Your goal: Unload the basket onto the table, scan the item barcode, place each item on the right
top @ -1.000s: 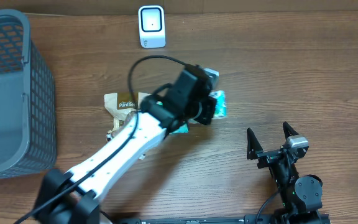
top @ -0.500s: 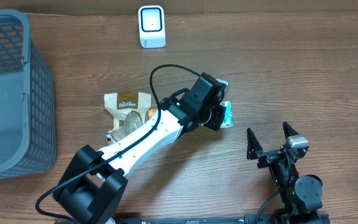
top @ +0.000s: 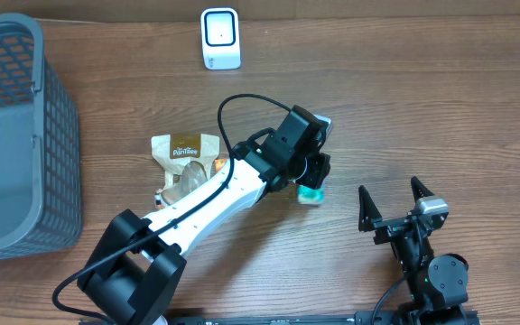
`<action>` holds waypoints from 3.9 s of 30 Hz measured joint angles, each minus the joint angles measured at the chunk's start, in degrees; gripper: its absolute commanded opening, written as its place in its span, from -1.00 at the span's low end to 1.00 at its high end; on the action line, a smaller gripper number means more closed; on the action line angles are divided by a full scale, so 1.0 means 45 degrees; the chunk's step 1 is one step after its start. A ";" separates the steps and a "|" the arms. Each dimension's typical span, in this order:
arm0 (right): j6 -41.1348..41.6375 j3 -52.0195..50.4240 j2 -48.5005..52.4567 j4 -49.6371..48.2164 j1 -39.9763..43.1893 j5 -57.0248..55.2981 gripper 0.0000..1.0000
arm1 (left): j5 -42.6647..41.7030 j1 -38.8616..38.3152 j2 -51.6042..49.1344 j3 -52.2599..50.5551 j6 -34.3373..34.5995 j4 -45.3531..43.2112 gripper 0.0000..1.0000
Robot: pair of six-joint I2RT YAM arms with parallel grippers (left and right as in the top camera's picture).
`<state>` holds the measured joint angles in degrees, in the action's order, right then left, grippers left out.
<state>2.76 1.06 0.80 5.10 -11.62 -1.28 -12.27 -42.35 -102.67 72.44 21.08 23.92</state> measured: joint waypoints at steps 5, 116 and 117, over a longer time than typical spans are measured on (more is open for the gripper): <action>0.0005 0.0000 0.0000 0.0000 0.0000 -0.0005 1.00 | -0.0039 0.0141 0.0000 0.0000 0.0000 0.0097 0.02; 0.0005 0.0000 0.0000 0.0005 0.0000 0.0000 1.00 | -0.3322 1.3483 0.6382 0.0651 -0.7980 0.6941 0.99; 0.0000 0.0000 0.0000 0.0005 0.0000 -0.0005 1.00 | -0.3366 1.3440 0.6421 0.0651 -0.7975 0.7252 0.99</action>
<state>2.76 1.06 0.80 5.13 -11.62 -1.30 -27.42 18.13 -73.78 75.37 -14.81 56.55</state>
